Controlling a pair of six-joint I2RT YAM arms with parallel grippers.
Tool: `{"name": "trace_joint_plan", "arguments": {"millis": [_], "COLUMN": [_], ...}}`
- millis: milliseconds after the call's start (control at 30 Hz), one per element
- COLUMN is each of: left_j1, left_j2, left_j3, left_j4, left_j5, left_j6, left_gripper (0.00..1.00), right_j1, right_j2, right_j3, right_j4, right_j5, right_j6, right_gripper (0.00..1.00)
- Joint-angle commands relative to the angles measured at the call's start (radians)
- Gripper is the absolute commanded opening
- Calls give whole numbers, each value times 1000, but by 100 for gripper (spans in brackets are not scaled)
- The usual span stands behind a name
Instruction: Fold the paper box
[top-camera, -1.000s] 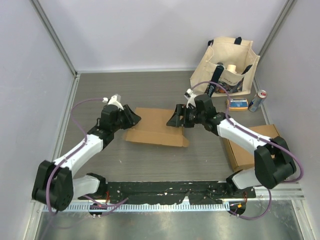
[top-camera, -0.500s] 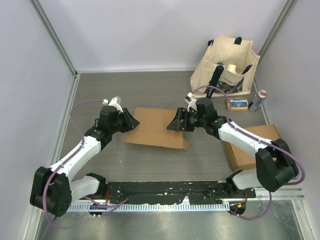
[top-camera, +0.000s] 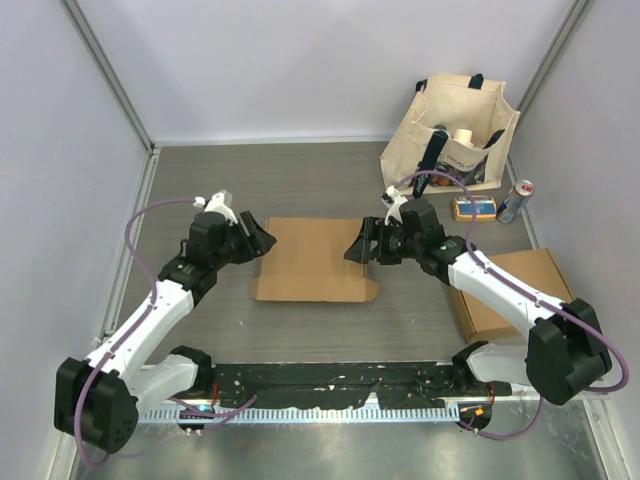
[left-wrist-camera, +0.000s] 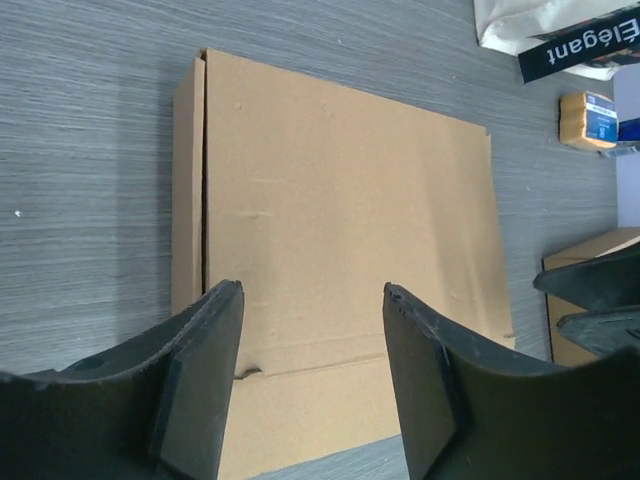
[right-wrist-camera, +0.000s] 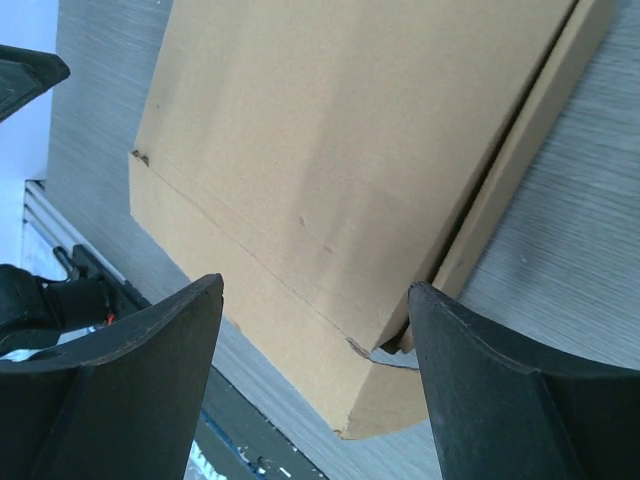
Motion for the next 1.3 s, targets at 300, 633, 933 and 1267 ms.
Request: {"name": "trace_joint_plan", "arguments": {"millis": [300,633,933,1267], "left_j1": [-4,172,268,268], "left_j2": [138,119,335,481], "left_j3": [-62,-52,36,24], "left_j4": [86,94,112,229], "left_j5": [3,232,404,555], "left_j6": [36,33,62,16], "left_gripper": [41,60,66,82], "right_j1": [-6,-165,-244,-366], "right_j2": [36,67,214,295], "right_j3": [-170,-244,-296,-339], "right_j4": [124,438,569,526], "right_j5": [103,-185,-245,-259], "right_j6": [-65,38,98,107], "right_gripper": [67,64,30,22]}}
